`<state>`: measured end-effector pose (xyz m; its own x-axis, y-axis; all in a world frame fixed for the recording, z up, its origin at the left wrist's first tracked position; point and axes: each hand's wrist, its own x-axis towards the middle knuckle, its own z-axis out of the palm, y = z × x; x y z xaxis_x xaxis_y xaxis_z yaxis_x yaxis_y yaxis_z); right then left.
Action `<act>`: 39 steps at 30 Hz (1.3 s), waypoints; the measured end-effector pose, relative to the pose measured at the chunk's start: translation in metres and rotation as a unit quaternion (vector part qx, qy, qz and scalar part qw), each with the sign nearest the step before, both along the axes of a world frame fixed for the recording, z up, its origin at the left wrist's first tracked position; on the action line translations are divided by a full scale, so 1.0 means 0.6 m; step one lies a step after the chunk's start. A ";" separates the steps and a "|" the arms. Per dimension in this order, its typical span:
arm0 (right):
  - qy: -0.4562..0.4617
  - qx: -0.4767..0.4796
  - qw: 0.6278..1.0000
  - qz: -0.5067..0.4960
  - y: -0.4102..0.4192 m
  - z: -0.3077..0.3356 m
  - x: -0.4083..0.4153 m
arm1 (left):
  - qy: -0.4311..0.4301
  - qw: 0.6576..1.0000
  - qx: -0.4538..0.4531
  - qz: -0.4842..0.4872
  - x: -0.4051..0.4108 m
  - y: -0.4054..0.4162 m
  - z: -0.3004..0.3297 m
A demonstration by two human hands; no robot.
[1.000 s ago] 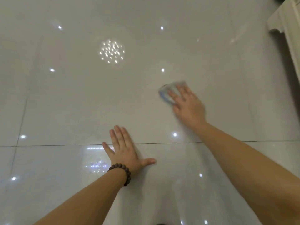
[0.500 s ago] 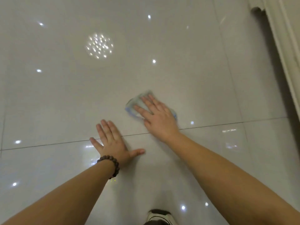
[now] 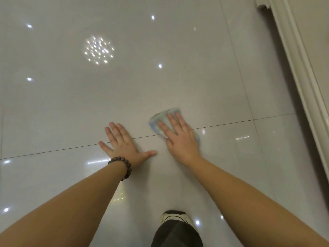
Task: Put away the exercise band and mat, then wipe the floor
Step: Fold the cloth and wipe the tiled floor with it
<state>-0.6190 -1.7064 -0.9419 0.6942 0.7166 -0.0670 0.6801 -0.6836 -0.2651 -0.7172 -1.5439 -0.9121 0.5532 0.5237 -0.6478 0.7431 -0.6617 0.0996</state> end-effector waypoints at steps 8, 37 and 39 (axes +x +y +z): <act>-0.004 -0.073 0.906 -0.416 -0.249 0.002 0.152 | -0.096 0.992 0.033 0.069 -0.135 0.053 0.024; 0.007 0.006 0.985 0.174 0.333 0.004 -0.240 | -0.037 0.953 0.075 0.292 -0.377 0.140 0.032; -0.001 -0.011 0.961 0.276 0.331 -0.001 -0.197 | 0.004 0.942 0.071 0.327 -0.414 0.164 0.034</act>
